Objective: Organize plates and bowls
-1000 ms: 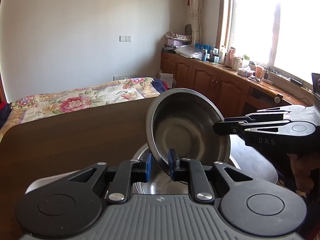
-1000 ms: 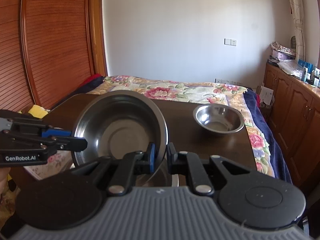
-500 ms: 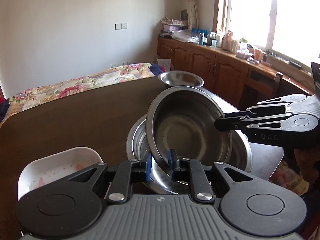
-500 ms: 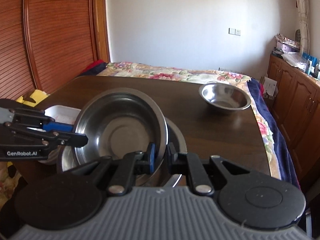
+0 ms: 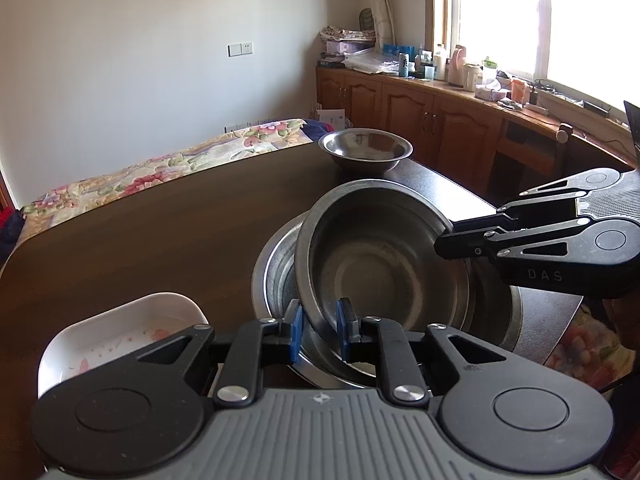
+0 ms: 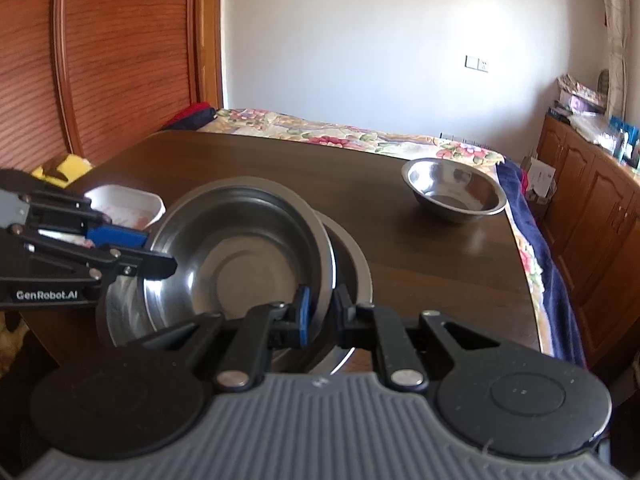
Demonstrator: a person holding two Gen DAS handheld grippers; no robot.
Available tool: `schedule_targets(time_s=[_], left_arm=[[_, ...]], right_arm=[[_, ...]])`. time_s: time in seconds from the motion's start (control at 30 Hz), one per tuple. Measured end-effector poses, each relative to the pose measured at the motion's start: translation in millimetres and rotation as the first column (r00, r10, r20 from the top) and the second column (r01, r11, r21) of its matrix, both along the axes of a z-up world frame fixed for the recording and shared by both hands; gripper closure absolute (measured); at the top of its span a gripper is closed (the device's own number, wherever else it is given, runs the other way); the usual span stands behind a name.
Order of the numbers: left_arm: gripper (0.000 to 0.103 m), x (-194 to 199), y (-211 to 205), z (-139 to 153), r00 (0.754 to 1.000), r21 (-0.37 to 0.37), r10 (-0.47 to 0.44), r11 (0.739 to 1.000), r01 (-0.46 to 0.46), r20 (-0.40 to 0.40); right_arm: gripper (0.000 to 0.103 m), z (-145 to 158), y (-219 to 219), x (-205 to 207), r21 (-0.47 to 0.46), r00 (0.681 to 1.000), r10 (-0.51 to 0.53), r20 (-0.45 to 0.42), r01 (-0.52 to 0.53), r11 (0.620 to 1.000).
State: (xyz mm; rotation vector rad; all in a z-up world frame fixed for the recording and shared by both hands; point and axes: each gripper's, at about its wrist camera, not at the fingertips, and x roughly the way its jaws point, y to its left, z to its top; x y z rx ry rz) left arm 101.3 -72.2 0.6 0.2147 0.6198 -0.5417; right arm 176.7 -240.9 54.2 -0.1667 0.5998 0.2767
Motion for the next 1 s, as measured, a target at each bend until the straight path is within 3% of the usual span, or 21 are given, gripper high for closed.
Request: schedule_targets(time_s=[0.17,0.37,0.53,0.63,0.83,1.0], left_arm=[[0.079,-0.6,0.6,-0.7,1.0,-0.003,0.002,1.0,-0.002,0.008],[0.077,-3.5,5.9,1.4,1.0,-0.024,0.012,1.0,-0.011,0.014],[0.069,-7.0,12.0,2.2,1.0,-0.051,0.006,0.999,-0.005,0.027],[0.069,-8.8,14.7,1.8,1.0,-0.065,0.007,0.998,-0.005,0.029],[0.068,-10.2,16.4,5.4,0.999,-0.079,0.016,0.997,-0.014,0.03],[0.062,-10.2,18.9,11.3,0.998,-0.104,0.031,0.994,-0.026,0.046]], right_arm=[[0.089,0.4,9.4,-1.5,-0.084,1.0,0.021,0.007,-0.02,0.996],[0.088,4.7,12.7,3.0,-0.118,0.999,0.032,-0.008,-0.033,0.993],[0.088,5.0,13.6,10.0,-0.123,0.999,0.041,-0.033,-0.044,0.991],[0.095,2.8,17.3,13.6,-0.151,0.997,0.053,-0.052,-0.061,0.987],[0.095,2.5,18.8,11.3,-0.155,0.998,0.052,-0.044,-0.058,0.986],[0.095,6.0,13.7,5.4,-0.097,0.999,0.04,-0.006,-0.041,0.994]])
